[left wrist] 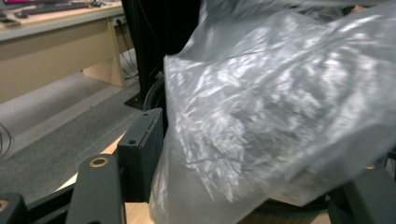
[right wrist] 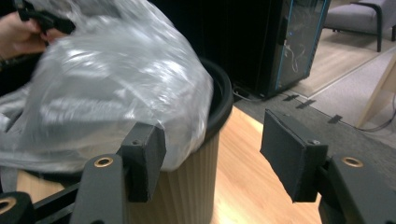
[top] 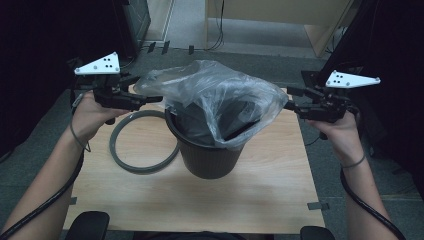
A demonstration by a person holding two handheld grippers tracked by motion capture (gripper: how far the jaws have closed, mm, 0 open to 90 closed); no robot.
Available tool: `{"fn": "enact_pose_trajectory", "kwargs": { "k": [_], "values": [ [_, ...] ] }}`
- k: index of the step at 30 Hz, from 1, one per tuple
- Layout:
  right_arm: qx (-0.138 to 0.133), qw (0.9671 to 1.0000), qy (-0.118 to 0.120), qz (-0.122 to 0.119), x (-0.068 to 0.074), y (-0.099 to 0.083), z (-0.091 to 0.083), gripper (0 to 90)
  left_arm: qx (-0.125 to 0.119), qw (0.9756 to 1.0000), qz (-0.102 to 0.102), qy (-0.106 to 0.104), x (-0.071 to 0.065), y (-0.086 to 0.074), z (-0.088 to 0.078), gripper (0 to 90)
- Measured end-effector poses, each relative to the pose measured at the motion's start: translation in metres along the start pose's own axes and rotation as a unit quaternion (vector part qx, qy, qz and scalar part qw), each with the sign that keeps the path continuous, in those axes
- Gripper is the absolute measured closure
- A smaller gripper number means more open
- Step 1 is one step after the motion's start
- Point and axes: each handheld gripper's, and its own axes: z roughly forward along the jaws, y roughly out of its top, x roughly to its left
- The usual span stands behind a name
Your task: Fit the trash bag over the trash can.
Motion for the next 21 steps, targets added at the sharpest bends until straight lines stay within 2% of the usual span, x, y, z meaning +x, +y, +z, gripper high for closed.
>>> {"fn": "enact_pose_trajectory", "kwargs": {
  "k": [3,6,9,13,16,19,21],
  "values": [
    [-0.001,1.0,0.005,-0.006,0.004,0.01,0.012,40.3,-0.015,0.9998,0.005,-0.009,-0.003,0.01,0.005,36.1],
    [0.013,0.9997,0.013,-0.013,0.006,0.012,0.023,40.2,-0.005,0.9999,0.008,0.006,-0.004,0.017,0.011,37.3],
    [0.021,0.9996,0.012,-0.011,0.004,0.007,0.027,40.0,0.002,0.9999,-0.003,0.01,0.001,0.02,0.016,43.8],
    [0.014,0.9999,0.009,-0.001,0.002,0.002,0.019,39.5,0.01,0.9996,-0.002,0.027,0.007,0.024,0.021,45.3],
    [0.005,0.9999,0.012,0.002,0.003,0.004,0.01,38.2,0.01,0.9993,-0.011,0.034,0.011,0.026,0.025,45.6],
    [0.007,0.9999,0.004,-0.011,0.004,0.005,0.0,37.5,0.02,0.9987,-0.021,0.041,0.013,0.025,0.025,51.1],
    [0.009,0.9999,-0.003,-0.014,0.002,0.003,-0.007,37.6,0.022,0.9985,-0.027,0.042,0.014,0.022,0.024,59.6]
  ]
}}
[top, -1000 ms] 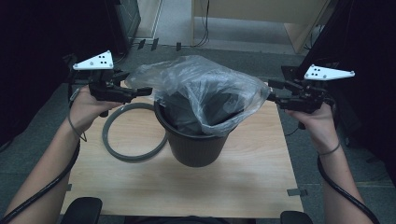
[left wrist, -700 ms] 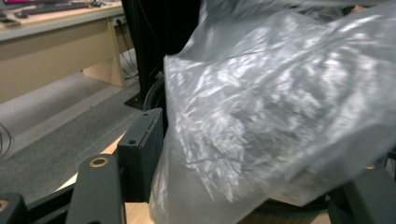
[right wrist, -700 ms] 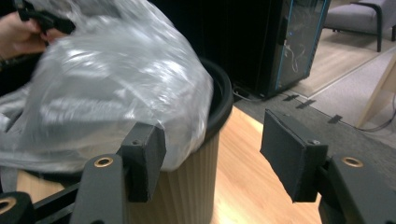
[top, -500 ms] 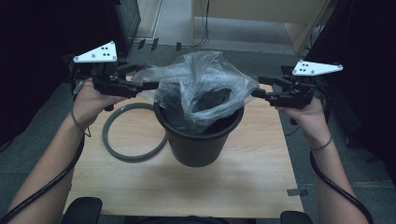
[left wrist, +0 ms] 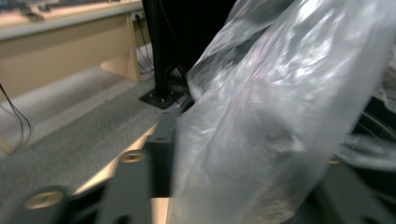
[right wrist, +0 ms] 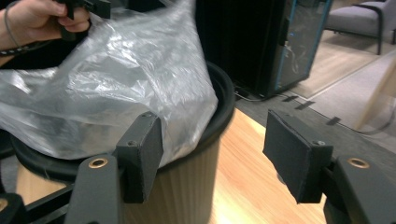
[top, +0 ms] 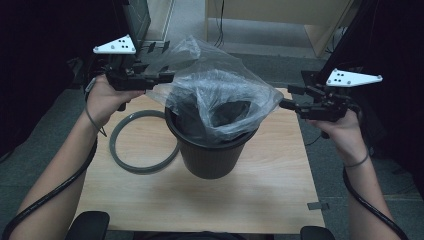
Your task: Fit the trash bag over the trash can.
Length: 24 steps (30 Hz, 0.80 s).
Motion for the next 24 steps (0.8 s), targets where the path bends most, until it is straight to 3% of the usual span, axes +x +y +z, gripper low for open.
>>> {"fn": "enact_pose_trajectory", "kwargs": {
  "k": [4,8,11,17,20,24],
  "values": [
    [0.009,0.9998,-0.01,0.013,-0.008,-0.01,-0.01,37.7,0.015,0.9999,-0.002,0.006,0.002,-0.006,-0.001,68.0],
    [0.009,0.9998,-0.014,0.013,-0.009,-0.013,-0.016,38.8,0.021,0.9997,0.001,0.012,0.002,-0.006,-0.002,70.3],
    [0.031,0.9988,-0.038,0.001,-0.01,-0.012,-0.019,40.3,0.016,0.9998,0.001,0.008,0.002,-0.003,-0.002,67.4],
    [-0.022,0.9994,-0.019,0.017,-0.002,0.015,-0.019,41.3,0.015,0.9997,0.017,0.005,-0.003,0.005,0.01,53.0],
    [-0.031,0.9993,-0.007,0.017,0.005,0.029,-0.009,41.3,0.023,0.9996,0.015,0.004,-0.002,0.009,0.019,48.0],
    [-0.028,0.9995,0.008,0.009,0.012,0.043,0.011,41.4,0.043,0.9989,0.015,0.009,0.003,0.012,0.031,47.8]
  ]
}}
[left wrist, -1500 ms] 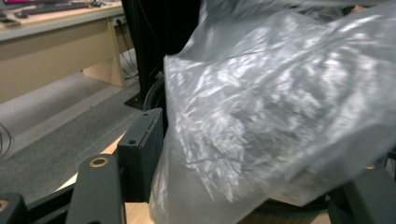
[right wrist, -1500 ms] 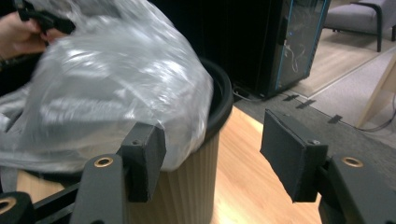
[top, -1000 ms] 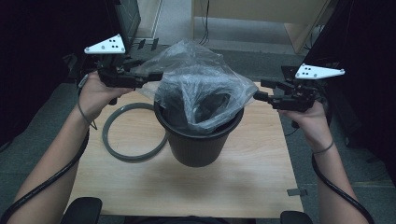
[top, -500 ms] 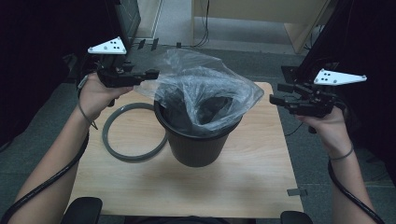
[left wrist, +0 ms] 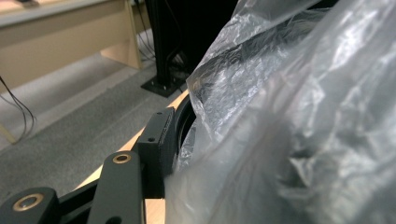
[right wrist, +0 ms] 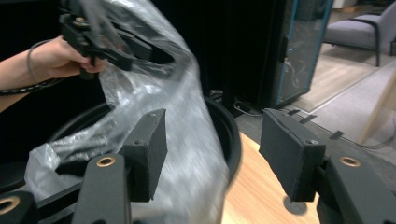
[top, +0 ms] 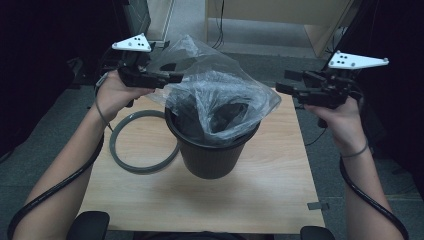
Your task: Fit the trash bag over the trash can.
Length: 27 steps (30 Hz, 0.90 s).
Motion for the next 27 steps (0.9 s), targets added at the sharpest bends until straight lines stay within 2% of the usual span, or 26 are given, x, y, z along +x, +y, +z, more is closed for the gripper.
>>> {"fn": "enact_pose_trajectory", "kwargs": {
  "k": [3,6,8,11,15,21,24,27],
  "values": [
    [0.011,0.9999,0.004,-0.006,0.004,0.006,0.018,41.7,0.016,0.9998,-0.01,0.006,0.007,0.0,0.008,49.3],
    [0.034,0.9993,-0.002,-0.014,0.005,0.008,0.034,42.9,0.03,0.9994,-0.017,0.01,0.014,-0.003,0.013,50.3],
    [0.05,0.9985,-0.011,-0.016,0.002,0.007,0.044,44.6,0.033,0.9992,-0.021,0.011,0.017,-0.004,0.015,50.9],
    [0.068,0.9975,-0.02,-0.006,-0.005,0.004,0.053,51.8,0.033,0.9989,-0.029,0.017,0.021,-0.007,0.015,55.2],
    [0.086,0.9957,-0.026,0.021,-0.014,-0.001,0.06,63.5,0.041,0.998,-0.039,0.028,0.027,-0.009,0.015,66.5],
    [0.126,0.991,-0.043,0.017,-0.019,-0.007,0.065,87.5,0.055,0.9967,-0.033,0.05,0.026,-0.008,0.011,84.3],
    [0.138,0.9884,-0.062,0.013,-0.023,-0.006,0.064,90.0,0.059,0.9961,-0.037,0.054,0.028,-0.006,0.01,88.7],
    [0.132,0.9882,-0.073,0.025,-0.03,-0.004,0.063,90.0,0.057,0.9956,-0.041,0.061,0.031,-0.006,0.01,88.7]
  ]
}}
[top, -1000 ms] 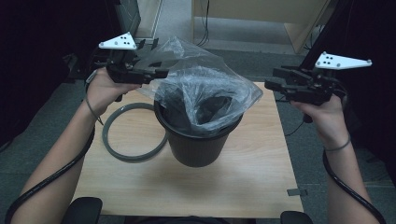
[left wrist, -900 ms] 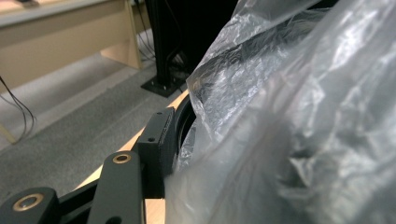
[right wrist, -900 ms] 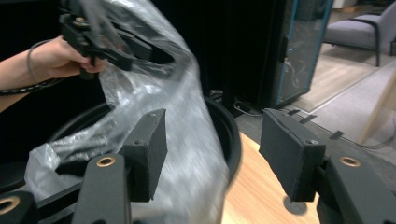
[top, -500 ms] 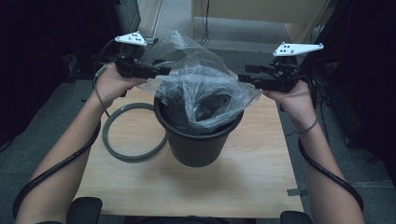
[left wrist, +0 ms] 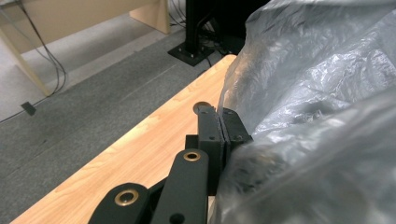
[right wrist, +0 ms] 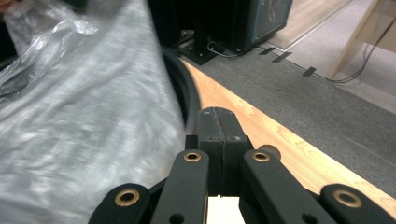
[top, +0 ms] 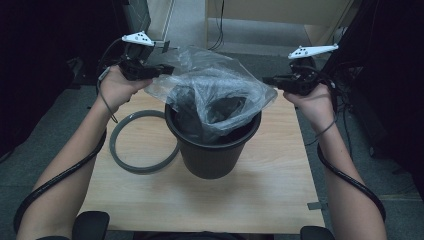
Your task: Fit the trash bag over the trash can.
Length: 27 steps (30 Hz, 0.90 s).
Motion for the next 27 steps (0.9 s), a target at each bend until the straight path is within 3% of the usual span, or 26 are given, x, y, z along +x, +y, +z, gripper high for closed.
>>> {"fn": "enact_pose_trajectory", "kwargs": {
  "k": [4,14,15,20,23,24,25,27],
  "values": [
    [-0.001,0.9999,0.001,0.015,-0.007,-0.001,0.004,90.0,-0.008,0.9999,-0.011,-0.002,0.002,0.0,0.003,88.5],
    [-0.067,0.9971,0.035,0.015,0.003,0.014,-0.012,75.9,-0.02,0.9996,-0.008,-0.016,-0.008,0.008,0.003,83.7],
    [-0.075,0.9962,0.041,0.015,0.006,0.016,-0.014,73.4,-0.021,0.9996,-0.006,-0.016,-0.01,0.009,0.003,82.1],
    [-0.101,0.9931,0.058,0.013,0.025,0.024,-0.011,44.2,-0.023,0.9996,0.01,-0.007,-0.013,0.013,0.007,68.4],
    [-0.095,0.9928,0.073,0.004,0.037,0.028,-0.004,38.2,-0.014,0.9999,0.008,-0.003,-0.012,0.014,0.011,68.3],
    [-0.09,0.9933,0.073,0.001,0.041,0.029,-0.001,38.7,-0.01,0.9999,0.007,0.002,-0.013,0.014,0.012,71.9],
    [-0.079,0.9945,0.069,-0.006,0.044,0.029,0.002,40.6,-0.008,0.9999,0.006,0.004,-0.014,0.014,0.012,77.8],
    [-0.042,0.9978,0.046,-0.023,0.046,0.029,0.009,55.7,-0.006,1.0,0.007,-0.003,-0.015,0.014,0.012,84.3]
  ]
}}
